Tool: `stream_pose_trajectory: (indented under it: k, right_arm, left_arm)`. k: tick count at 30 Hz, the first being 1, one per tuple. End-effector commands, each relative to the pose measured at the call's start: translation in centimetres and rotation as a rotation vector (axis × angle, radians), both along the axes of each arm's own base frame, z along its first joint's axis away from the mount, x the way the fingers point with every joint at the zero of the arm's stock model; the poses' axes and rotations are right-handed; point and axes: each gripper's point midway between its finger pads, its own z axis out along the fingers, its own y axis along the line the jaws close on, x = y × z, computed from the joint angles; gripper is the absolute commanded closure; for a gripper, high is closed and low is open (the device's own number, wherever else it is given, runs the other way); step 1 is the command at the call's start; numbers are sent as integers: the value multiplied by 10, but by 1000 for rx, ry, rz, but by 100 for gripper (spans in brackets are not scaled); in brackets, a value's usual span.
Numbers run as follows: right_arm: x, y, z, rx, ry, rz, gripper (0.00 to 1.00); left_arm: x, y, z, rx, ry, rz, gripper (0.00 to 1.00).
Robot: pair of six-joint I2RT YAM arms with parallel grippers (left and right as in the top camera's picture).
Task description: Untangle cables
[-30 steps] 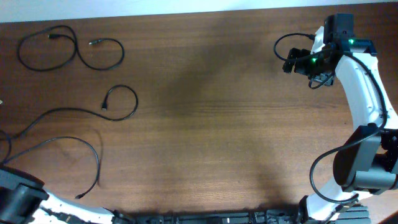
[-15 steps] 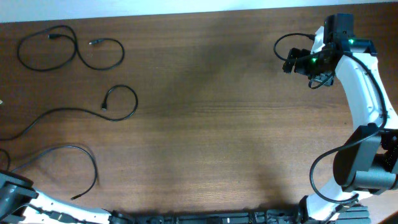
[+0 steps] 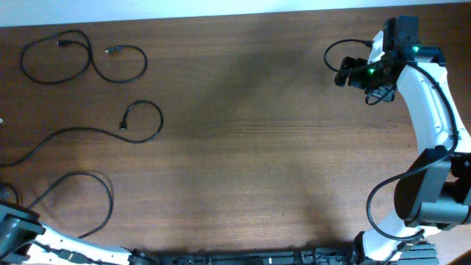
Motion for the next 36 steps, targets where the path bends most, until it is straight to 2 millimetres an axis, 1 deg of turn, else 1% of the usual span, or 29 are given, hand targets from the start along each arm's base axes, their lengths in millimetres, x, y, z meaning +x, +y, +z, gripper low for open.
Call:
stream_pose_trajectory:
  k: [1,2,3,4,7,9,11,13,14,15,17,20,21,22,23,24,26,28,30,31,32,34,35,36]
  right_arm:
    - [-1,-3,-4,-1,11,-15,2]
    - [-1,-3,-4,-1,11,-15,2]
    - [-1,-3,-4,-1,11,-15,2]
    - [-1,-3,-4,-1,11,-15,2]
    - [-1,-3,-4,-1,11,-15,2]
    - [-1,-3,-4,-1,11,-15,2]
    - [-1,-3,-4,-1,11,-15,2]
    - [-1,-3,-4,-1,11,-15,2]
    - [-1,-3,-4,-1,11,-15,2]
    - [-1,-3,-4,-1,11,-15,2]
    - [-1,-3,-4,-1,11,-15,2]
    - [-1,-3,-4,-1,11,-15,2]
    - [-1,-3,-4,-1,11,-15,2]
    - [-1,-3,-4,-1,11,-15,1]
    - [-1,-3,-4,-1,11,-15,2]
    - [-1,-3,-4,-1,11,-15,2]
    - [-1,-3,-4,-1,11,-15,2]
    - [-1,-3,-4,-1,11,-15,2]
    - [-1,-3,-4,-1,11,-15,2]
    - [-1,-3,-4,-1,11,-15,2]
    - [-1,-3,-4,-1,11,-15,2]
    - [-1,-3,-4,-1,11,-15,2]
    - [-1,-3,-4,-1,11,-15,1]
    - [-1,-3,-4,-1,11,-15,2]
  left_arm:
    - [18,-23,-7,-90,-19,-175,9]
    - [17,-26,-11,-90,15,-196,12]
    - [15,-28,-17,-88,46,-215,12]
    - [15,-30,-28,-87,68,-230,9]
    - [20,-22,-67,-48,50,-249,2]
    - [24,-15,-82,-13,28,-277,1]
    - [28,-8,-91,28,8,-278,2]
    - [30,-6,-94,40,1,-278,16]
    - [33,-7,-97,39,-19,-275,30]
    - [38,-11,-100,29,-53,-270,35]
    - [42,-18,-106,6,-89,-264,35]
    - [39,-26,-112,-19,-88,-262,43]
    - [40,-28,-112,-24,-99,-260,41]
    - [42,-28,-111,-26,-107,-259,28]
    - [49,-26,-109,-29,-143,-291,18]
    - [51,-23,-104,-26,-153,-325,13]
    - [51,-16,-87,-23,-133,-357,7]
    - [49,-8,-71,4,-107,-359,6]
    - [55,0,-51,45,-128,-361,5]
    - [56,2,-44,60,-134,-362,6]
    - [55,0,-40,57,-133,-361,8]
    - [46,-10,-43,13,-101,-361,11]
    - [39,-14,-47,1,-71,-363,12]
    - [30,-23,-56,-31,-48,-361,11]
